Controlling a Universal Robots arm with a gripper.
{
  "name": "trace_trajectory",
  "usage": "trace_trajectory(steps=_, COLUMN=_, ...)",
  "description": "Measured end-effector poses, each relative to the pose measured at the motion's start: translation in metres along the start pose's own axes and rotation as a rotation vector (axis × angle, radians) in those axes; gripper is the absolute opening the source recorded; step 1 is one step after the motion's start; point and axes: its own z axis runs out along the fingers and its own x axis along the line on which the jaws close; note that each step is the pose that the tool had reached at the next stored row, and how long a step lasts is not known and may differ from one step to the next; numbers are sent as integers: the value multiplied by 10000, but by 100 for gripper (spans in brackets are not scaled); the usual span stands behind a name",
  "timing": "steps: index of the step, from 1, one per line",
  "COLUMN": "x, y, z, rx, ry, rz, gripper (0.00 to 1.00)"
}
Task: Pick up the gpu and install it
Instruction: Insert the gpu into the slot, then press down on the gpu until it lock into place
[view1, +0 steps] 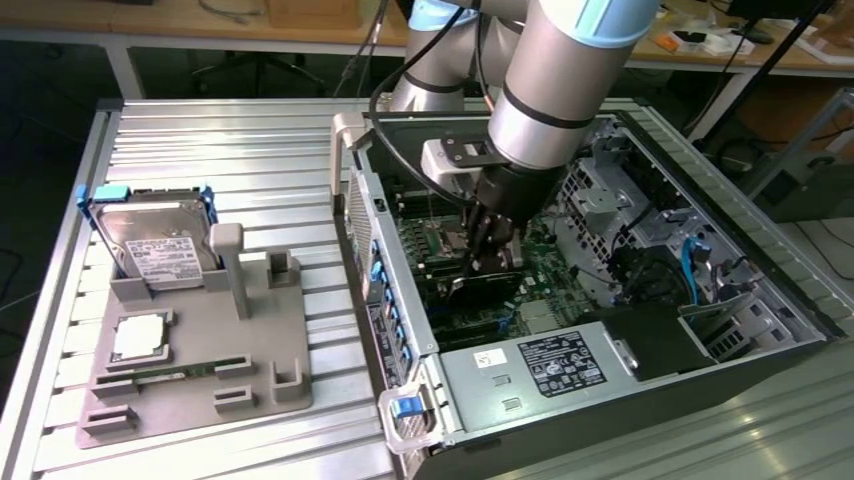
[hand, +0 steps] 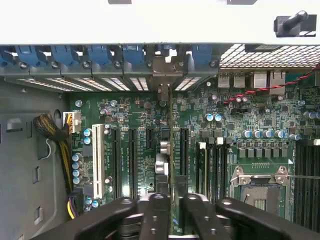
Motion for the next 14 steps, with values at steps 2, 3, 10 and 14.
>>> trace_trajectory(steps=2, x=0, y=0, z=0, rx=0, ry=0, rz=0, gripper=14)
trace_trajectory(steps=3, x=0, y=0, z=0, rx=0, ry=1, rz=0, gripper=11)
trace_trajectory(steps=10, x=0, y=0, z=0, rx=0, ry=0, rz=0, gripper=11)
trace_trajectory(steps=14, x=0, y=0, z=0, rx=0, ry=0, rz=0, gripper=11)
